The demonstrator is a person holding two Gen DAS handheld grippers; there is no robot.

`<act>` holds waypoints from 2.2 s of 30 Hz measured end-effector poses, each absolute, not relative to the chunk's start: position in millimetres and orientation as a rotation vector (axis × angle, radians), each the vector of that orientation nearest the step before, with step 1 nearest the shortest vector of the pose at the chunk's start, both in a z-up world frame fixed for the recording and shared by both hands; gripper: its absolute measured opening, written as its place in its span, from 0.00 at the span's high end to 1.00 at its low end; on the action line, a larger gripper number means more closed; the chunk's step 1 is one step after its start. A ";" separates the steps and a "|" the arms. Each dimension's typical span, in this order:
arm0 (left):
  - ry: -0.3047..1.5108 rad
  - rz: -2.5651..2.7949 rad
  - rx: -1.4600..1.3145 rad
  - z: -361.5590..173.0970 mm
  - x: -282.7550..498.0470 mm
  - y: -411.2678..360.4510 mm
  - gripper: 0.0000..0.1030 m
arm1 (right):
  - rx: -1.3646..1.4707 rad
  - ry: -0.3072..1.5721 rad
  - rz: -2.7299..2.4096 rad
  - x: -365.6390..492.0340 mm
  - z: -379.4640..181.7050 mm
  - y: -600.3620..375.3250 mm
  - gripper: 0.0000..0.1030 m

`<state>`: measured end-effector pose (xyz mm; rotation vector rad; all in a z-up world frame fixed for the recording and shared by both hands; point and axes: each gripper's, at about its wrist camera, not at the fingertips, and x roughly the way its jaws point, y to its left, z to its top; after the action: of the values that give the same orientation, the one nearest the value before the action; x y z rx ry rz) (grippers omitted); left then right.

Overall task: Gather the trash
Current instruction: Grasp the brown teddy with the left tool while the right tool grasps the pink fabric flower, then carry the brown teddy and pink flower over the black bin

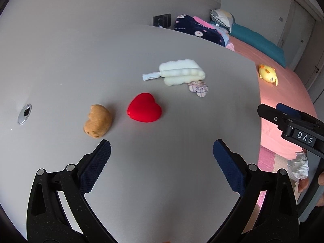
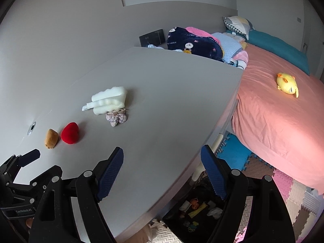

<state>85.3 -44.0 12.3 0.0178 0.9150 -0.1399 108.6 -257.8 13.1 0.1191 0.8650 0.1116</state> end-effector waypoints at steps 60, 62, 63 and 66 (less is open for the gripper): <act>0.928 -0.015 0.067 -6.0 107.3 3.4 0.65 | -0.030 0.897 0.210 146.6 5.4 -181.2 0.76; 0.916 -0.011 0.072 -2.7 103.1 -0.2 0.65 | -0.027 0.891 0.207 140.1 7.9 -184.8 0.76; 0.912 -0.014 0.073 -1.5 100.8 -2.0 0.65 | -0.024 0.888 0.205 136.7 9.2 -187.1 0.76; 0.904 -0.028 0.079 1.8 92.6 -9.1 0.65 | -0.016 0.880 0.198 125.4 12.3 -193.8 0.76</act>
<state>92.6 -9.1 1.8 0.0794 0.9040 -0.0282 125.4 -193.8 12.3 -0.0159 0.8795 0.1977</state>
